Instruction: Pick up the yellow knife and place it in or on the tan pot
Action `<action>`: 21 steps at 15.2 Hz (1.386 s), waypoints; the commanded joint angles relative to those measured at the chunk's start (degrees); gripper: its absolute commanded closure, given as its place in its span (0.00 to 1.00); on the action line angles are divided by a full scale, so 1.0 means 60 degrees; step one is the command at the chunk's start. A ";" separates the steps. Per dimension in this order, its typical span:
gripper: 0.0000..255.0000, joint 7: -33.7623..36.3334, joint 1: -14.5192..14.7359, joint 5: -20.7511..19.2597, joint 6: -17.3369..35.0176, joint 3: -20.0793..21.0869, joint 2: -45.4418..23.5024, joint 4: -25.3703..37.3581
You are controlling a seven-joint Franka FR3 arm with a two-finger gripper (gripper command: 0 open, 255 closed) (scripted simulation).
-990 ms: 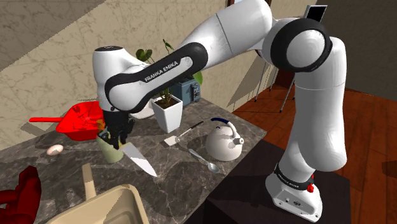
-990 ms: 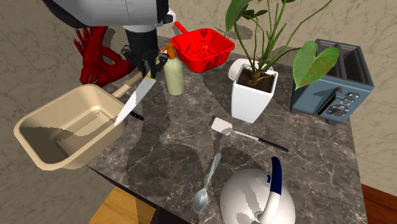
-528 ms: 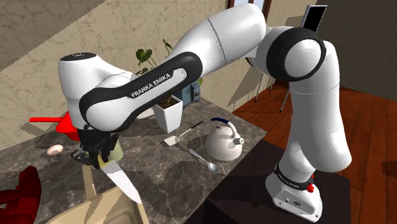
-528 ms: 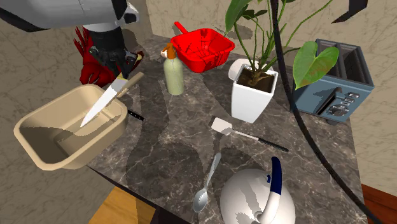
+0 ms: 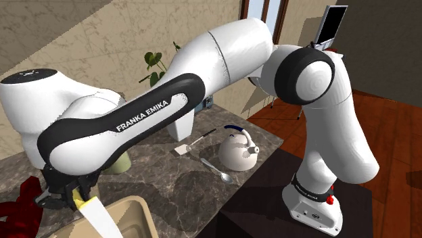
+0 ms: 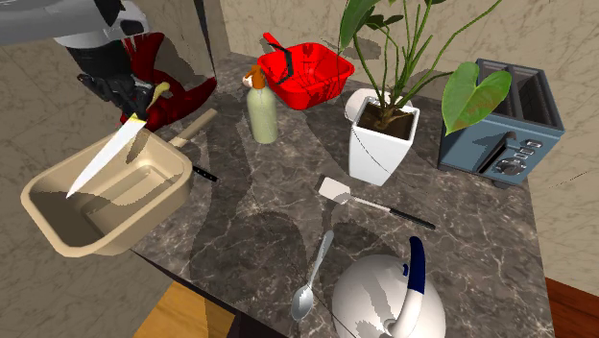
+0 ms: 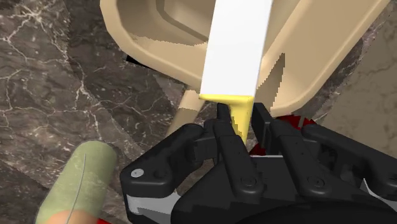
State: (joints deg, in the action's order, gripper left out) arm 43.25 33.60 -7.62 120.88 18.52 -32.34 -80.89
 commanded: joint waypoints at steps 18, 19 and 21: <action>1.00 0.0190 0.0151 -0.0281 0.1473 -0.0178 -0.0857 -0.0635; 1.00 0.0190 0.0151 -0.0281 0.1473 -0.0178 -0.0857 -0.0635; 1.00 0.0190 0.0151 -0.0281 0.1473 -0.0178 -0.0857 -0.0635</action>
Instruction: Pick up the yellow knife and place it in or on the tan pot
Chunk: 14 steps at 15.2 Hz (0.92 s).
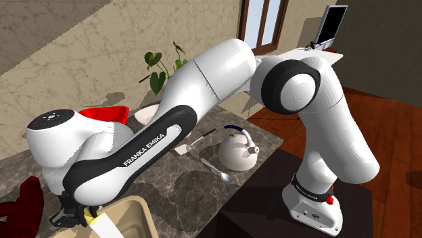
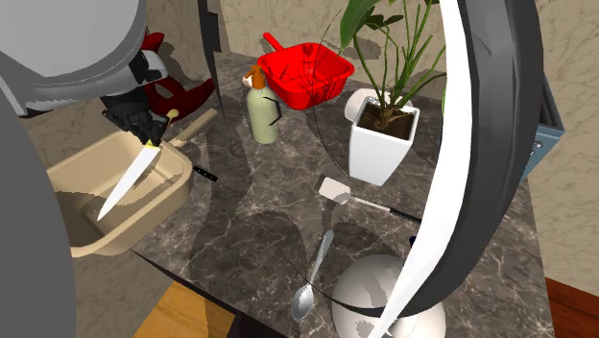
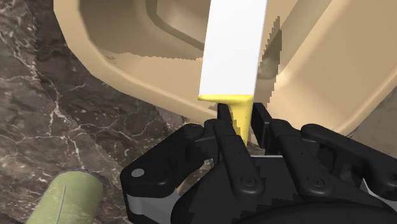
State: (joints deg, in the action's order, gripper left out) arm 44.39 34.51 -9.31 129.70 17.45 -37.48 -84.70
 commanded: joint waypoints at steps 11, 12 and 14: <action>0.00 -0.0113 -0.0161 0.0209 -0.0750 0.0143 0.0751 0.0012; 0.00 -0.0113 -0.0161 0.0209 -0.0750 0.0143 0.0751 0.0012; 0.00 -0.0113 -0.0160 0.0210 -0.0750 0.0142 0.0751 0.0012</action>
State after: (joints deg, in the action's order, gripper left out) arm 43.76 33.58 -8.09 125.43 18.29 -33.03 -84.76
